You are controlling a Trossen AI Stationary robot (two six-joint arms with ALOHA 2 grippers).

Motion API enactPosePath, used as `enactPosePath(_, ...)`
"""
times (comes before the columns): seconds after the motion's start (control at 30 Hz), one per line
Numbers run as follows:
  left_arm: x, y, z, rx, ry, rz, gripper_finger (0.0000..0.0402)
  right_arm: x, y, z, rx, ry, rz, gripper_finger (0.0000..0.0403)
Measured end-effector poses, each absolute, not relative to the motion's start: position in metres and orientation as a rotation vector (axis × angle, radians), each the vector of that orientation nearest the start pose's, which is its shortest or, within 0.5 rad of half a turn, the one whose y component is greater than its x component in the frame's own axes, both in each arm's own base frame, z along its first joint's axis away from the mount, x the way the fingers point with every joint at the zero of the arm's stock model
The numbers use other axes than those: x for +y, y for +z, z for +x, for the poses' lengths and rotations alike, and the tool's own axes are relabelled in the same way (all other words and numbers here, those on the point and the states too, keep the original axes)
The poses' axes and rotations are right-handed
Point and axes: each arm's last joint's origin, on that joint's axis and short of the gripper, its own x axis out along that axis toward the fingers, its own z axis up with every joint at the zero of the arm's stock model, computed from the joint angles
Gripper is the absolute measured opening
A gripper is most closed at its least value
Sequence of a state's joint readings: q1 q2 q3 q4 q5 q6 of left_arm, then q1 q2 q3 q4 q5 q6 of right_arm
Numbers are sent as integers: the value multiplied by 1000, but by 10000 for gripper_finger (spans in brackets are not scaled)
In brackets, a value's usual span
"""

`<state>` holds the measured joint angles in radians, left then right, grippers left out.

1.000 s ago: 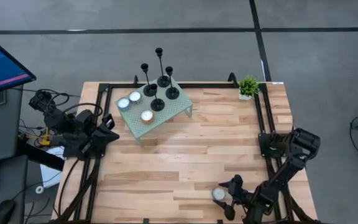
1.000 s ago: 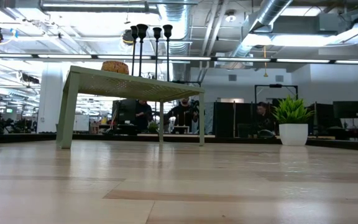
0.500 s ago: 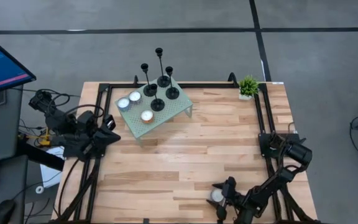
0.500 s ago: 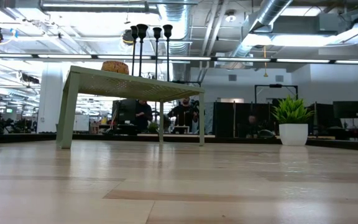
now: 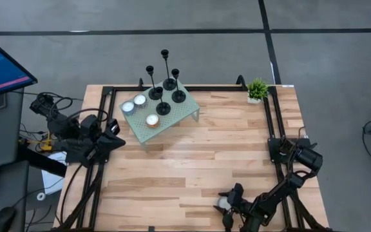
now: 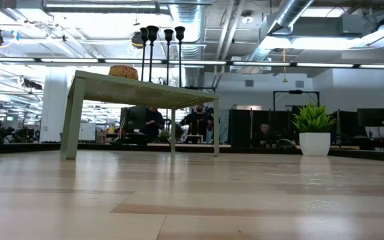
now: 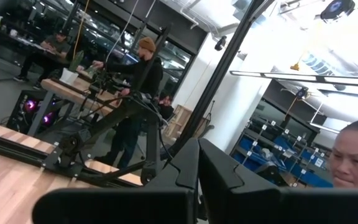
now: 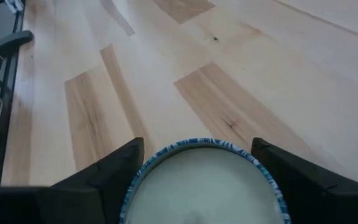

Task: Pick & Place candle stick holders
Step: Put the blue patterned scented candle on the shelf

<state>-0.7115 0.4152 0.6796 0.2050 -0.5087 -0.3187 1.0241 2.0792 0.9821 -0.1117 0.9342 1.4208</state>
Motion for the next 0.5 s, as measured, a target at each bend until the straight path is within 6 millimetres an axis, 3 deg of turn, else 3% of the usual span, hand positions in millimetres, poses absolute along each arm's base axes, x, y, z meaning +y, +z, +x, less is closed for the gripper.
enactPosePath(0.27,-43,374,71,-353,-261,-583,8,278,68,204,553,-376,362,281)
enactPosePath(0.5,-43,374,71,-353,-261,-583,8,265,88,227,630,-378,328,272)
